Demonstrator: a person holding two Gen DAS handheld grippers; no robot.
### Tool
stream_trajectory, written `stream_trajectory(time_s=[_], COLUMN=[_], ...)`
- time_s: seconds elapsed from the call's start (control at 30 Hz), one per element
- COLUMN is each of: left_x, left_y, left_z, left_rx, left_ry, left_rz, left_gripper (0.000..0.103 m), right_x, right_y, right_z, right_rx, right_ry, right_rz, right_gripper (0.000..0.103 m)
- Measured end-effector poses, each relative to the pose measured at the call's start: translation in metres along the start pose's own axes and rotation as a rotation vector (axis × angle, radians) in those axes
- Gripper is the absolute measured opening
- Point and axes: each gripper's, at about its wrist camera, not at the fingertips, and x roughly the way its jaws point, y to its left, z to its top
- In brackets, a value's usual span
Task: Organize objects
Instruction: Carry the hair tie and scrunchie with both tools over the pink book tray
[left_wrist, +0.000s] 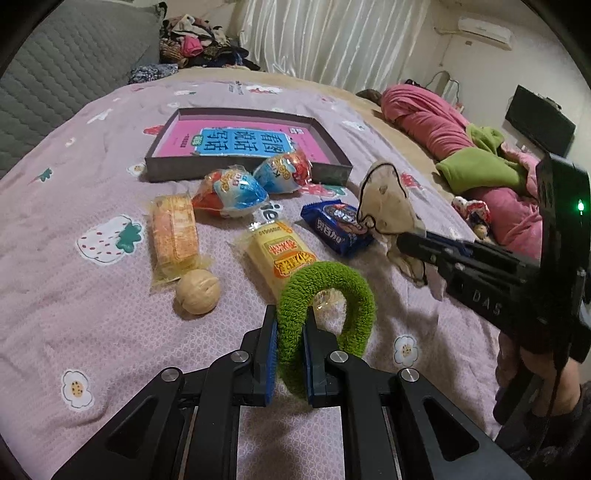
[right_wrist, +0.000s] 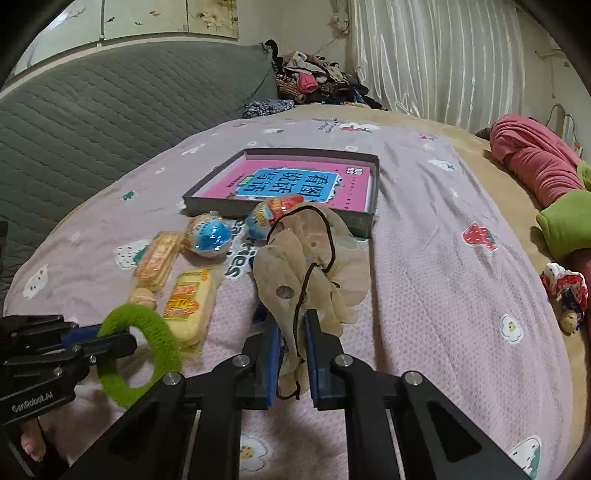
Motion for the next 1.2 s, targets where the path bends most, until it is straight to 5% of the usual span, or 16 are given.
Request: stream_trajectory(time_s=[0.63,1.2], left_x=[-0.03,-0.066], left_y=[0.011,0.023], left_z=[0.01,0.061], left_rx=[-0.019,0.001], left_ry=[-0.054,-0.139], left_rz=[0.016,0.051], left_gripper=[0.012,0.012], right_x=[-0.031,-0.064], right_y=[0.036,0.069], right_z=[0.004,0.052], right_rx=[-0.01,-0.025], right_ry=[-0.054,-0.143], right_rz=[0.02,0.006], right_gripper=[0.009,0.009])
